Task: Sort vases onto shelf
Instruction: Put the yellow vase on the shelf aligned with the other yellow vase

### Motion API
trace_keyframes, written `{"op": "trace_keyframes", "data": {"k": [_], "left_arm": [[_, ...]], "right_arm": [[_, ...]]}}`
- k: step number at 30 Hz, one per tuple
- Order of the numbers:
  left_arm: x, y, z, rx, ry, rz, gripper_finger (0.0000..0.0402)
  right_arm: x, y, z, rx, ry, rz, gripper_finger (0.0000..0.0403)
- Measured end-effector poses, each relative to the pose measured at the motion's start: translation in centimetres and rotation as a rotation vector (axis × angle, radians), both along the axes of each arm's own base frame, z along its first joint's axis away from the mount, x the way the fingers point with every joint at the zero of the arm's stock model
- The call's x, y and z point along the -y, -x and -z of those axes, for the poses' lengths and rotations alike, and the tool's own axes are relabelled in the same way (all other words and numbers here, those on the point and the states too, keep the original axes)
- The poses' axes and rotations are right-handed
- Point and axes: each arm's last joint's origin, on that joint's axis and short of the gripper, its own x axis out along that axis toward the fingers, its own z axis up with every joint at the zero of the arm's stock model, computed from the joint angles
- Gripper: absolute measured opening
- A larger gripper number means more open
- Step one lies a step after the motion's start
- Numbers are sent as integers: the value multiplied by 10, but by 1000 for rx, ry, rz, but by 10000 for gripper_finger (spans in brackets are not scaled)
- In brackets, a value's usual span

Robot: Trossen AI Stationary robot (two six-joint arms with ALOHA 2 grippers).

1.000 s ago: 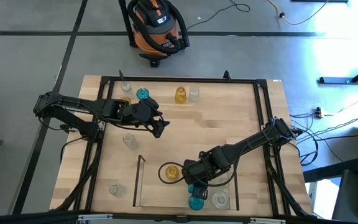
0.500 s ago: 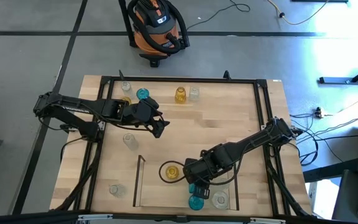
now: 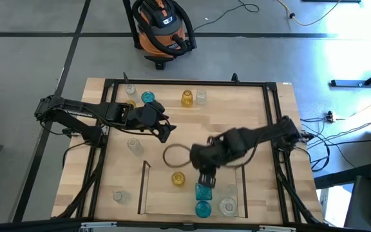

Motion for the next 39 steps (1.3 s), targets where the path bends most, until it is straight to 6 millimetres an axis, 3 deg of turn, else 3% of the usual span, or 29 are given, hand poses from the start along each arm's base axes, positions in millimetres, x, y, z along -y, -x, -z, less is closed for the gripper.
{"op": "trace_keyframes", "data": {"k": [5, 11, 17, 24, 31, 35, 39], "left_arm": [[2, -4, -4, 56, 40, 45, 289], [11, -8, -10, 111, 148, 318, 289], [19, -15, -26, 299, 129, 358, 289], [18, -22, -48, 558, 46, 159, 289], [4, -19, -57, 667, -45, -243, 289], [4, -18, -58, 702, -4, -316, 289], [-7, -22, -55, 695, -21, -366, 289]], "right_arm": [[24, 9, -21, 41, 225, 66, 135], [41, 23, -45, 203, 533, 185, 135], [61, 43, -65, 302, 792, 318, 135], [95, 87, -79, 266, 796, 314, 135], [120, 131, -61, 315, 769, 355, 135], [123, 143, -37, 531, 590, 249, 135], [124, 149, -15, 902, 326, 114, 135]]}}
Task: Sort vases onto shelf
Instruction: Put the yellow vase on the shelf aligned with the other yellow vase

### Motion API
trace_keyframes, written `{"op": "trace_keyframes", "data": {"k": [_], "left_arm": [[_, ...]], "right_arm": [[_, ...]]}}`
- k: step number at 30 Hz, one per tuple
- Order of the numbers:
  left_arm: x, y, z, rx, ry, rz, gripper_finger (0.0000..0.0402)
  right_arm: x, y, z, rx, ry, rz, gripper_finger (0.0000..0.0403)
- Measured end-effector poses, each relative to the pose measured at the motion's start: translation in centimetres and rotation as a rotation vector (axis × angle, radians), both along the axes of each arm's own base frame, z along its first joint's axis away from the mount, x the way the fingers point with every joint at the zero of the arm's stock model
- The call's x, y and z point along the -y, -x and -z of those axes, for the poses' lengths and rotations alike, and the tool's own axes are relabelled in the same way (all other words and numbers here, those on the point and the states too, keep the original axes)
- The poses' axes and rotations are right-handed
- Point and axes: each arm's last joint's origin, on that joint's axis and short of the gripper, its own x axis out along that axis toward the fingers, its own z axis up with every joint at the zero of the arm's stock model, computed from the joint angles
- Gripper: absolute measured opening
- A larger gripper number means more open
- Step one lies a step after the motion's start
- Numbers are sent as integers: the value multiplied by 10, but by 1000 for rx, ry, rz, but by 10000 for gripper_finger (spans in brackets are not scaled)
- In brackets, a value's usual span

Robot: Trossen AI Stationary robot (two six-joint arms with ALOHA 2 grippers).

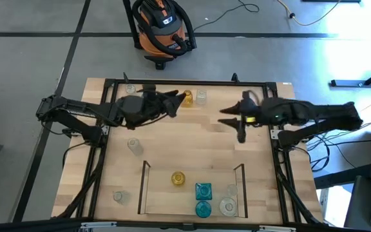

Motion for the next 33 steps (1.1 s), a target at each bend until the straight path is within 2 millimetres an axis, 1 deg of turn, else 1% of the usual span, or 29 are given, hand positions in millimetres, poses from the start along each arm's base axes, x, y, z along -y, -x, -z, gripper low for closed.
{"op": "trace_keyframes", "data": {"k": [1, 3, 6, 9, 12, 16, 18, 21, 26, 29, 31, 33], "left_arm": [[-3, 0, 0, 0, 1, -11, 289], [-8, 0, -1, 17, 16, -26, 289], [-15, 0, -1, 35, 37, -50, 289], [-20, 1, 0, 34, 38, -69, 289], [-22, 1, 0, 20, 33, -73, 289], [-26, 1, 4, -85, -50, -87, 289], [-27, 1, 4, -121, -86, -85, 289], [-27, 1, 4, -129, -94, -84, 289], [-37, 4, 6, -249, -201, -116, 289], [-41, 9, 5, -335, -268, -120, 289], [-43, 18, 5, -437, -316, -116, 289], [-48, 29, 10, -558, -324, -133, 289]], "right_arm": [[1, 1, 3, 97, -30, -46, 135], [6, 6, 4, 286, -85, -77, 135], [16, 17, 0, 518, -137, -33, 135], [25, 24, -5, 634, -125, 25, 135], [31, 28, -11, 704, -120, 55, 135], [35, 32, -19, 819, -243, 136, 135], [37, 31, -18, 843, -299, 195, 135], [39, 26, -15, 841, -339, 274, 135], [41, 18, -8, 816, -397, 336, 135], [43, 15, -2, 770, -408, 409, 135], [44, 15, 1, 762, -454, 448, 135], [44, 14, 3, 756, -488, 460, 135]]}}
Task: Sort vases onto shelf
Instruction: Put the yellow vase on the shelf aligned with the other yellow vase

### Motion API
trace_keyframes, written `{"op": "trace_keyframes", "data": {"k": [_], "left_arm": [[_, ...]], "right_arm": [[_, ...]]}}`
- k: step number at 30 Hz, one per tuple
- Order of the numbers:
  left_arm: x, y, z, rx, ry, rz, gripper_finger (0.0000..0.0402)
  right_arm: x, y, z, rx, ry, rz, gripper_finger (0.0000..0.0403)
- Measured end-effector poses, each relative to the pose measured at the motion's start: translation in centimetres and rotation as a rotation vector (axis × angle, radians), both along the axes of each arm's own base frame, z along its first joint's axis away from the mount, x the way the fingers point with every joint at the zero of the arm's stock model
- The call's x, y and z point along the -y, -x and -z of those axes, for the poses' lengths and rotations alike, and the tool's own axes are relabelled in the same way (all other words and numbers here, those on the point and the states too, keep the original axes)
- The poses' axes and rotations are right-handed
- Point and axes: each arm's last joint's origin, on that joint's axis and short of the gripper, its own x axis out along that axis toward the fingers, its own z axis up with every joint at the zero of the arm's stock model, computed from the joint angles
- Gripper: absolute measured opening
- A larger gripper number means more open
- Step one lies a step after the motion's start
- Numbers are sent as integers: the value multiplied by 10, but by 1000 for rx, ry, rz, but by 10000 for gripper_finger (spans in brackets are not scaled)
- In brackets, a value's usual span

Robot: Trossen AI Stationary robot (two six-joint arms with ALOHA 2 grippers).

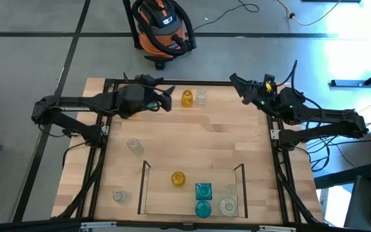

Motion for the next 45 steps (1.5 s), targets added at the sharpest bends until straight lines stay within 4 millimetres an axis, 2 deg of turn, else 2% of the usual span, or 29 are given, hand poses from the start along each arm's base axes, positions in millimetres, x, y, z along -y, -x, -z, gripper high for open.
{"op": "trace_keyframes", "data": {"k": [6, 9, 14, 16, 18, 22, 25, 34, 41, 45], "left_arm": [[-28, 51, 26, -319, 271, -70, 289], [-41, 74, 30, -379, 396, -111, 289], [-58, 107, 32, -444, 470, -264, 289], [-67, 115, 43, -478, 568, -279, 289], [-73, 124, 64, -515, 694, -259, 289], [-82, 136, 105, -560, 824, -315, 289], [-89, 144, 121, -537, 869, -369, 289], [-100, 150, 134, -543, 877, -383, 281], [-104, 150, 156, -585, 907, -386, 236], [-104, 148, 160, -554, 923, -350, 197]], "right_arm": [[-1, 0, -2, 8, 22, -19, 135], [0, -2, -1, -1, 37, -19, 135], [-1, -3, -1, -8, 50, -39, 135], [-1, -4, 0, -17, 49, -40, 135], [-1, -6, 1, -20, 49, -40, 135], [-1, -10, 4, -33, 47, -41, 135], [-1, -11, 5, -35, 39, -52, 135], [-1, -14, 6, -29, 25, -64, 135], [-1, -16, 7, -34, 23, -57, 135], [0, -16, 8, -35, 18, -39, 135]]}}
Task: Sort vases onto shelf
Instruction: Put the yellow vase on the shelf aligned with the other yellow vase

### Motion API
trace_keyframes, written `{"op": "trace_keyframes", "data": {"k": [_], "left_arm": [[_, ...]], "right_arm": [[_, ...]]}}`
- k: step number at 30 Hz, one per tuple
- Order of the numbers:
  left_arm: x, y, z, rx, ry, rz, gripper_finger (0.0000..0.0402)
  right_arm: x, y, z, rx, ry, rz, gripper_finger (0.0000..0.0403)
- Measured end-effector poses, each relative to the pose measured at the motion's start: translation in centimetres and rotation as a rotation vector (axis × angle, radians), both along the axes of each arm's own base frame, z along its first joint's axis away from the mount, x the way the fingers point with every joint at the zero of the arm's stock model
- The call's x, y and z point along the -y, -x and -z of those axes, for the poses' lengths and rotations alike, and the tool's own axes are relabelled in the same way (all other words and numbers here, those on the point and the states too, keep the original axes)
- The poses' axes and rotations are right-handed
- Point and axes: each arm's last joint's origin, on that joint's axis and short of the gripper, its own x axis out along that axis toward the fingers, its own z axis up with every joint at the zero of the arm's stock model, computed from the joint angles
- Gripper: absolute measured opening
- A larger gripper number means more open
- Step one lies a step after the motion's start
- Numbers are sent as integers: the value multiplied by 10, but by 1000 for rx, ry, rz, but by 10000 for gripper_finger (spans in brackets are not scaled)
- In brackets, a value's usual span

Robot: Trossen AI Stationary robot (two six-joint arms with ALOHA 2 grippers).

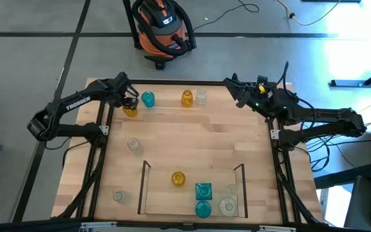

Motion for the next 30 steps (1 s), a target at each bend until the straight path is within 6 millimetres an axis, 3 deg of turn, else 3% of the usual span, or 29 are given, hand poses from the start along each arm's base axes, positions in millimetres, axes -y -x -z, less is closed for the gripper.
{"op": "trace_keyframes", "data": {"k": [9, 15, 21, 30], "left_arm": [[3, -1, 1, 35, 44, 47, 48], [13, -3, -6, 119, 121, 90, 45], [32, -12, -44, 180, 66, 154, 45], [89, -31, -143, 533, -16, 370, 45]], "right_arm": [[0, 0, 0, 0, -4, 16, 135], [0, 0, 1, -6, -3, 12, 135], [-1, -1, 1, -16, 7, -36, 135], [-1, -2, 7, -63, -25, -42, 135]]}}
